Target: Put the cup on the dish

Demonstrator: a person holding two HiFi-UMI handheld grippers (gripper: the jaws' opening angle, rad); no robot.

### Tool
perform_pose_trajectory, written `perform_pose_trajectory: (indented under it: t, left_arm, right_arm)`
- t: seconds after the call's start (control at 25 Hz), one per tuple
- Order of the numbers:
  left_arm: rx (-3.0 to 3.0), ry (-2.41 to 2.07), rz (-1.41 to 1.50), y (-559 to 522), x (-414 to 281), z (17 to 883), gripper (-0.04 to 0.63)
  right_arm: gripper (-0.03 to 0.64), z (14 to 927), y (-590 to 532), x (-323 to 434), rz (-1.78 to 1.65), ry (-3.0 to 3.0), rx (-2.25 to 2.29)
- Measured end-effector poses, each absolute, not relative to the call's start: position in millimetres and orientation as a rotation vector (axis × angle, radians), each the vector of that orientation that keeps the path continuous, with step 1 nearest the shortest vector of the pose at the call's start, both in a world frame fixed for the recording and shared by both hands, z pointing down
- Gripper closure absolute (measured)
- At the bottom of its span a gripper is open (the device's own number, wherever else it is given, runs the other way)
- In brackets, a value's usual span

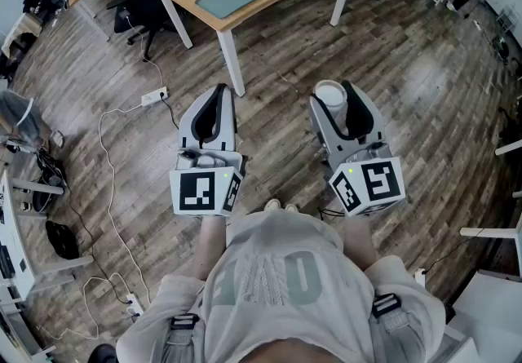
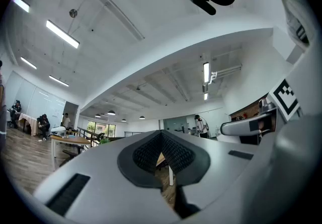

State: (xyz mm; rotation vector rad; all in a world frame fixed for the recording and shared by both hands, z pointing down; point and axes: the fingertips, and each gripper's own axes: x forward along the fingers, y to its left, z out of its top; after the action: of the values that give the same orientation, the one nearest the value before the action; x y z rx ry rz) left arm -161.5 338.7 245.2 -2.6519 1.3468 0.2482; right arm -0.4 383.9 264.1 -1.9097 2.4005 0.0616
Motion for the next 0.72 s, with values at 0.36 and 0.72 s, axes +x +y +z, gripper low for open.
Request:
perform_pose_trajectory:
  t: [0.36, 0.72]
  left_arm:
    - [-2.661, 1.352, 0.241, 328.1, -154.0, 249.1, 0.586]
    - [-2.665, 1.349, 0.226, 321.2, -124.2, 251.5, 0.586]
  right_arm:
    - [0.364, 264.1, 376.6, 2.5, 0.100, 2.412, -1.917]
    - [0.364, 268.4, 371.1, 36.3, 0.050, 2.366, -1.882]
